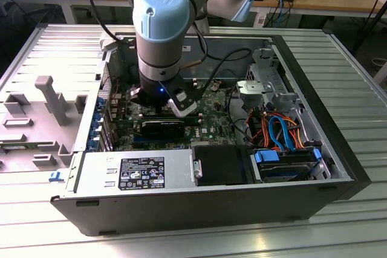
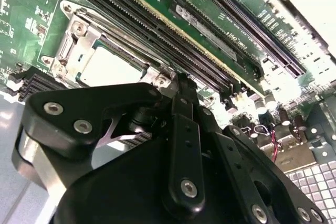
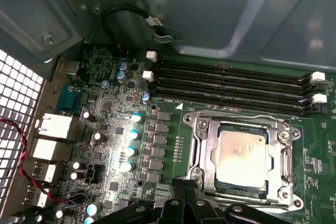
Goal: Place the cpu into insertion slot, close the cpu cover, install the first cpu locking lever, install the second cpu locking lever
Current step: 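Install the second cpu locking lever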
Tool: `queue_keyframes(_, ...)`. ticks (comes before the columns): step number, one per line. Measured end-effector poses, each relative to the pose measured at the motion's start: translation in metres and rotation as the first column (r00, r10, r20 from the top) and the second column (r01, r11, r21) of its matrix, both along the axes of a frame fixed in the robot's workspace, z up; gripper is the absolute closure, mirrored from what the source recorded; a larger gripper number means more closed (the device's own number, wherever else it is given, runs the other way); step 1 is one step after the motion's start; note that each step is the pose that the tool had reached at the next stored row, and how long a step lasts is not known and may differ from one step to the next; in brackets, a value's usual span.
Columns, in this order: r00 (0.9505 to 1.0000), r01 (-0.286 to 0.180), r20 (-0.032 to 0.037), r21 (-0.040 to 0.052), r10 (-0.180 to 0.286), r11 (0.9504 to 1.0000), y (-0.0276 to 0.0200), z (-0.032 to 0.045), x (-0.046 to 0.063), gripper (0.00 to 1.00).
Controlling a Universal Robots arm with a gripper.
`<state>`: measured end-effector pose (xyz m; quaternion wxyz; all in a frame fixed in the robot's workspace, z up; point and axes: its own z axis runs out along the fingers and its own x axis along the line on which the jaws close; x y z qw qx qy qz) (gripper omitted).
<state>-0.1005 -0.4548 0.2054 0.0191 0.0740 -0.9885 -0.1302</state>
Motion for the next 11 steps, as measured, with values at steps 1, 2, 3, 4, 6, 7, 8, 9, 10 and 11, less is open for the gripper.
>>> queue_keyframes(1,1.0,0.0,0.0001,-0.0028,0.0,1.0,0.0009,0.0,0.0,0.89)
queue_keyframes(2,1.0,0.0,0.0,-0.0076,0.0,1.0,0.0021,0.0,0.0,0.89)
queue_keyframes(3,1.0,0.0,0.0,-0.0118,0.0,0.9999,0.0034,0.0,0.0,0.89)
queue_keyframes(4,1.0,0.0,0.0,-0.0167,0.0,0.9999,0.0049,0.0,0.0,0.89)
queue_keyframes(6,1.0,0.0,0.0,-0.0254,0.0,0.9997,0.0085,0.0,0.0,0.89)
queue_keyframes(7,1.0,0.0,-0.0001,-0.0281,0.0,0.9996,0.0114,0.0,0.0,0.89)
queue_keyframes(8,1.0,0.0,0.0,-0.0298,0.0,0.9996,0.0157,0.0,0.0,0.89)
queue_keyframes(9,1.0,0.0,0.0001,-0.0301,0.0,0.9995,0.0186,-0.0001,0.001,0.89)
queue_keyframes(10,1.0,-0.001,0.0,-0.0304,0.001,0.9995,0.0212,0.0,0.001,0.89)
queue_keyframes(11,1.0,-0.001,0.0,-0.0307,0.001,0.9995,0.0231,0.0,0.001,0.89)
